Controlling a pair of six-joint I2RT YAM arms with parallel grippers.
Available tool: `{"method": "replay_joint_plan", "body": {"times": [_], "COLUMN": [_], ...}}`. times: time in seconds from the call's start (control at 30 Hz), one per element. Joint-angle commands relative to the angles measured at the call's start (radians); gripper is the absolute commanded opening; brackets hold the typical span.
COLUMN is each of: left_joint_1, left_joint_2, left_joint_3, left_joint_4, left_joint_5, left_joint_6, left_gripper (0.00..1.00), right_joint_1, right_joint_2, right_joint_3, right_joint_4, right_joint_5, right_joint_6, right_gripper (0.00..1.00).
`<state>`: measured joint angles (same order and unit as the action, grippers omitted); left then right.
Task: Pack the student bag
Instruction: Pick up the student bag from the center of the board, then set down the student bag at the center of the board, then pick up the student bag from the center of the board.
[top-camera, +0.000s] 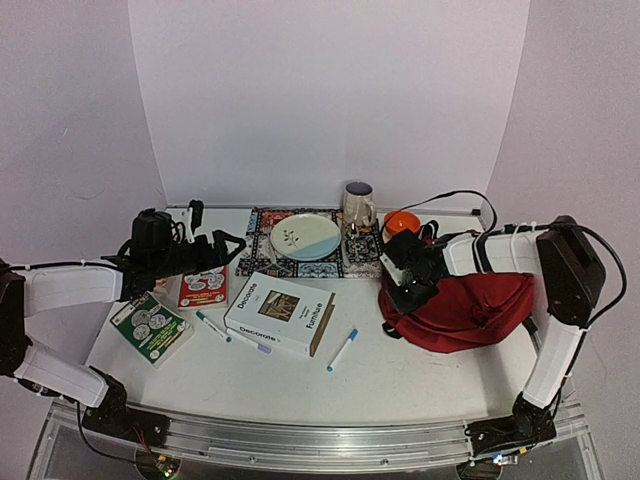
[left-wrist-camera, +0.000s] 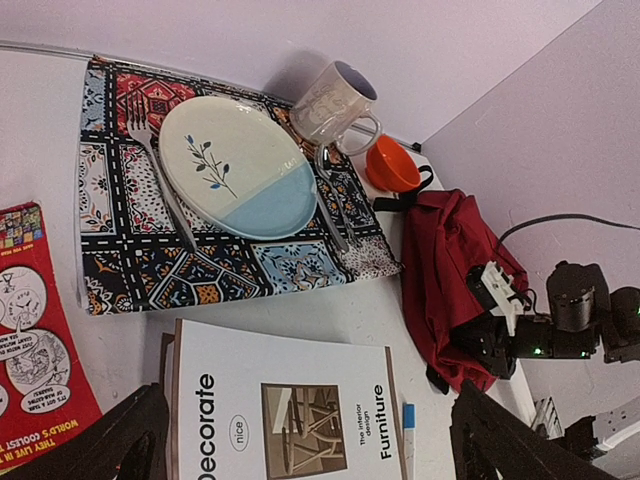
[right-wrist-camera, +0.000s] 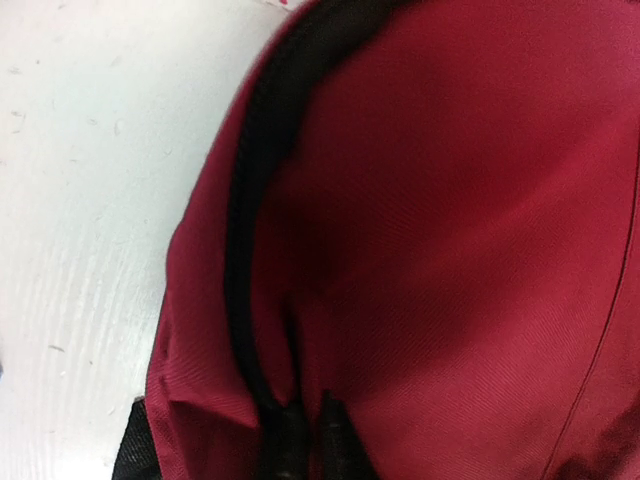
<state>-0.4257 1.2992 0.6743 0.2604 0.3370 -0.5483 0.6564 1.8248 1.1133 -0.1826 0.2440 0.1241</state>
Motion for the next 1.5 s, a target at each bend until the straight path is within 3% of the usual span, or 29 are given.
{"method": "replay_joint_plan", "body": {"times": [0.0, 0.3, 0.53, 0.77, 0.83, 0.93, 1.1, 1.33, 1.47], "left_joint_1": [-0.013, -0.048, -0.090, -0.186, -0.217, -0.257, -0.311, -0.350, -0.372], "left_joint_2": [0.014, 0.004, 0.003, 0.037, 0.059, 0.085, 0.106, 0.207, 0.280], "left_joint_3": [0.054, 0.060, 0.075, 0.102, 0.111, 0.128, 0.138, 0.204, 0.272], "left_joint_4": [0.017, 0.017, 0.017, 0.017, 0.017, 0.017, 0.017, 0.018, 0.017], "left_joint_5": [0.001, 0.011, 0.016, -0.006, -0.013, -0.022, -0.065, -0.062, -0.037], "left_joint_6": [0.013, 0.005, 0.004, 0.009, 0.010, 0.010, 0.020, 0.032, 0.032], "left_gripper": [0.99, 0.99, 0.99, 1.00, 0.99, 0.99, 0.99, 0.99, 0.99], "right_joint_1": [0.024, 0.121, 0.233, 0.244, 0.245, 0.245, 0.240, 0.145, 0.084], "right_joint_2": [-0.141, -0.254, -0.173, -0.091, -0.066, -0.046, -0.164, -0.350, -0.404], "right_joint_3": [0.036, 0.148, 0.248, 0.287, 0.300, 0.308, 0.181, -0.054, -0.143], "right_joint_4": [-0.088, -0.162, -0.125, 0.034, 0.076, 0.079, 0.062, 0.012, 0.026], "right_joint_5": [0.005, -0.060, -0.084, -0.094, -0.155, -0.180, -0.088, -0.038, -0.039], "right_joint_6": [-0.010, 0.038, 0.107, 0.121, 0.114, 0.109, 0.095, 0.150, 0.174], "right_gripper": [0.00, 0.00, 0.00, 0.01, 0.10, 0.34, 0.53, 0.61, 0.70]}}
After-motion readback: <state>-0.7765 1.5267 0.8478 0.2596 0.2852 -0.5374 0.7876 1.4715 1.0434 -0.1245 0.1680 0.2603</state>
